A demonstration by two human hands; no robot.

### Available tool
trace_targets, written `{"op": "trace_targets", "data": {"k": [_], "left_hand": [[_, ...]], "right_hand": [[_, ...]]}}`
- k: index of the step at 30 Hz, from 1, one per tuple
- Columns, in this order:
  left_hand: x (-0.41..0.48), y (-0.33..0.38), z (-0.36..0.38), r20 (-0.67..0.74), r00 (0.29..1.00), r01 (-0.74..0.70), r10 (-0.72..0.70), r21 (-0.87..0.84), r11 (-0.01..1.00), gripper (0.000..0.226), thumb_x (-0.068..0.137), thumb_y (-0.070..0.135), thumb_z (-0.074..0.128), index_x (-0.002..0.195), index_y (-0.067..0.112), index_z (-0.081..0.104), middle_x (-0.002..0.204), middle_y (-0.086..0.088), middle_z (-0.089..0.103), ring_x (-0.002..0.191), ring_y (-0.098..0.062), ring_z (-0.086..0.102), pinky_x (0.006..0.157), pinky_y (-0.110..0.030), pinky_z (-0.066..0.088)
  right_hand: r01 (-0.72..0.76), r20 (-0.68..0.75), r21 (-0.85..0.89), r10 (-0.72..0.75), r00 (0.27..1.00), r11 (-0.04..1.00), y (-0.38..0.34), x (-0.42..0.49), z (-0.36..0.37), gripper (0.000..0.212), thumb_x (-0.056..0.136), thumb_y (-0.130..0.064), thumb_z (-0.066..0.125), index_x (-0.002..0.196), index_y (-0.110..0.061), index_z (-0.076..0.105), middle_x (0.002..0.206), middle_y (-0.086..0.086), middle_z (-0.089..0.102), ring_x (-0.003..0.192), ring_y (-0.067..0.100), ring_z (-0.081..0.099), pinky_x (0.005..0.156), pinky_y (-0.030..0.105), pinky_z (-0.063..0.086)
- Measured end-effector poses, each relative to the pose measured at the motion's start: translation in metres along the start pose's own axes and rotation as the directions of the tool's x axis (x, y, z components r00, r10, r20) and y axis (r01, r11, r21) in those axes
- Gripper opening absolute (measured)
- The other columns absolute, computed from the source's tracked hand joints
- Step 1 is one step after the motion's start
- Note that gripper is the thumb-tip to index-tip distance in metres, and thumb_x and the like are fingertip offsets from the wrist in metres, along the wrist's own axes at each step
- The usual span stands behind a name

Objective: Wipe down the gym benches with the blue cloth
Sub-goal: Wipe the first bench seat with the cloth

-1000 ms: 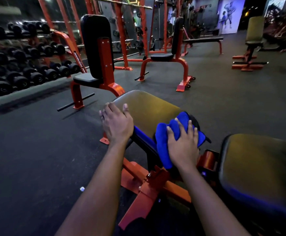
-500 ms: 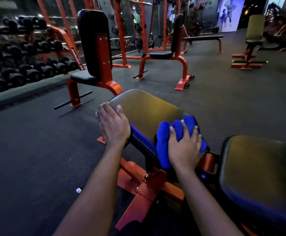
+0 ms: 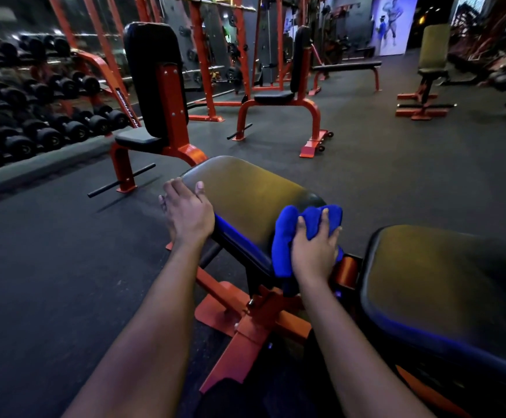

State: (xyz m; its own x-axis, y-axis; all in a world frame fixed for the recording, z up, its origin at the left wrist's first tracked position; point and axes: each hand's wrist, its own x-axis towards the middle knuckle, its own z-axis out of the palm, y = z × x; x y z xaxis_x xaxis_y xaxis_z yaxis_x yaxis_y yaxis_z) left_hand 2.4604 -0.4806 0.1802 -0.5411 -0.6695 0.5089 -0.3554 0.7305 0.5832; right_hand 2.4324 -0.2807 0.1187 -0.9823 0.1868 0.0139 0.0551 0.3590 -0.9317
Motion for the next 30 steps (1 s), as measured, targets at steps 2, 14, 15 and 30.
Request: {"op": "trace_targets", "data": {"k": [2,14,15,30], "left_hand": [[0.000,-0.001,0.001,-0.007,1.000,-0.006,0.006,0.006,1.000,0.050,0.103,0.034,0.035,0.136,-0.004,0.038,0.139,-0.022,0.037,0.130,-0.042,0.037,0.117,-0.052,0.019],[0.000,-0.006,0.014,-0.109,0.994,0.000,-0.006,-0.056,0.998,0.046,0.103,0.034,0.036,0.132,-0.001,0.043,0.136,-0.018,0.042,0.127,-0.040,0.042,0.116,-0.052,0.023],[0.000,-0.007,0.015,-0.116,0.993,-0.002,-0.005,-0.060,0.998,0.046,0.103,0.033,0.037,0.132,-0.001,0.043,0.136,-0.018,0.042,0.127,-0.041,0.042,0.116,-0.052,0.024],[0.003,-0.016,0.027,-0.183,0.983,-0.036,0.000,-0.195,0.980,0.048,0.099,0.040,0.027,0.130,0.008,0.045,0.133,-0.009,0.043,0.127,-0.030,0.042,0.117,-0.049,0.023]], "right_hand": [[-0.006,0.003,-0.112,0.007,1.000,0.994,0.002,-0.015,0.003,0.069,0.098,-0.061,0.038,0.158,-0.036,0.014,0.166,0.011,0.006,0.151,0.030,0.015,0.120,0.049,0.007],[-0.222,0.025,-0.172,0.230,0.973,0.960,-0.026,0.106,-0.003,0.065,0.093,-0.066,0.040,0.143,-0.025,0.045,0.142,0.017,0.052,0.129,0.037,0.051,0.104,0.044,0.039],[-0.202,0.063,-0.202,0.219,0.974,0.958,-0.028,0.115,-0.004,0.065,0.093,-0.066,0.040,0.142,-0.024,0.047,0.142,0.015,0.053,0.130,0.036,0.051,0.104,0.042,0.039],[0.405,0.491,-0.505,-0.132,0.861,0.763,-0.121,0.163,0.076,0.074,0.092,-0.075,0.023,0.144,-0.029,0.048,0.148,0.010,0.049,0.133,0.034,0.047,0.105,0.041,0.038]]}}
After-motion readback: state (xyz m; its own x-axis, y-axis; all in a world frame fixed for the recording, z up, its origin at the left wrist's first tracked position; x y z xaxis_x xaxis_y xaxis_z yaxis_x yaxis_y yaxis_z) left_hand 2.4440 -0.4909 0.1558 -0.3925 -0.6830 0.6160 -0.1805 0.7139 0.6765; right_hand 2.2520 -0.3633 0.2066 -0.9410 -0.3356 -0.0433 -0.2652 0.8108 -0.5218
